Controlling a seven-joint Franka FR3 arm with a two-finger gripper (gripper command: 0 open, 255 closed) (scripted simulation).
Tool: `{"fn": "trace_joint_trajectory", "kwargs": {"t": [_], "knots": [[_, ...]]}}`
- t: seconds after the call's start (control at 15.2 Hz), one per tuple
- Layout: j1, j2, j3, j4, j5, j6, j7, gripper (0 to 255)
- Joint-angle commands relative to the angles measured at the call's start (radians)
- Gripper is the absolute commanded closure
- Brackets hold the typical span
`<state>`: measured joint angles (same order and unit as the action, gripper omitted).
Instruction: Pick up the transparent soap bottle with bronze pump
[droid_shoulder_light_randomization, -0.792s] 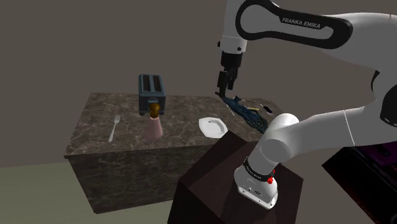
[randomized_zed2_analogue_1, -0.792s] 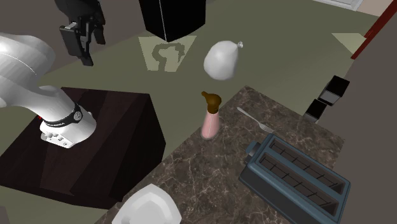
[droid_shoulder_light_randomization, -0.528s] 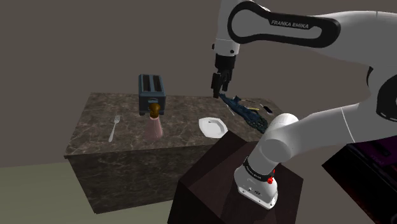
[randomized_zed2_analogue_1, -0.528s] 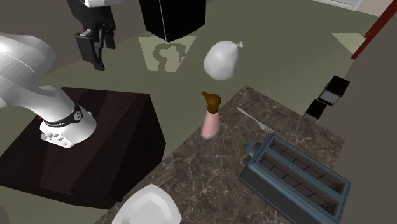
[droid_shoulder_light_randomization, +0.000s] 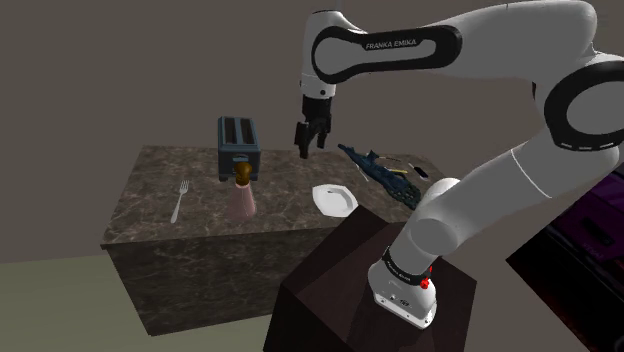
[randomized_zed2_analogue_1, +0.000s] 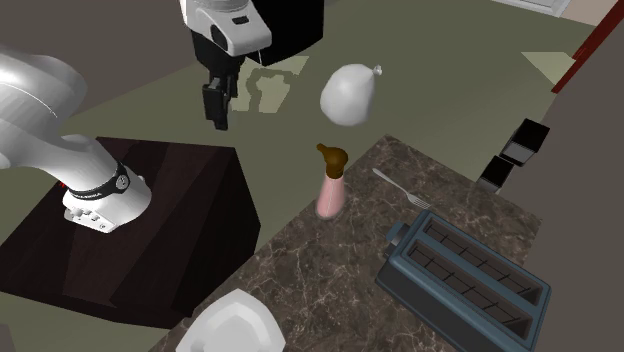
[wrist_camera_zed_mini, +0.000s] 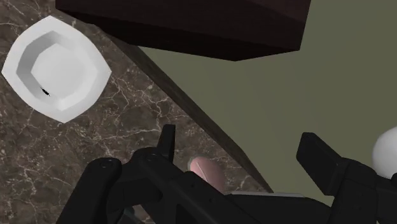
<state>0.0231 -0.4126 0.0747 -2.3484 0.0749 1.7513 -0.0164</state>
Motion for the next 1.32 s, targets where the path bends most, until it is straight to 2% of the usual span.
{"fn": "trace_joint_trajectory", "kwargs": {"t": [0.0, 0.59, 1.19, 1.25], "knots": [[0.003, 0.075, 0.012, 0.033, 0.006, 0.049, 0.019, 0], [0.01, 0.415, 0.037, 0.234, 0.0, 0.211, 0.079, 0], [0.029, 0.76, 0.039, 0.54, -0.025, 0.271, 0.136, 0], [0.029, 0.766, 0.039, 0.534, -0.025, 0.282, 0.136, 0]]}}
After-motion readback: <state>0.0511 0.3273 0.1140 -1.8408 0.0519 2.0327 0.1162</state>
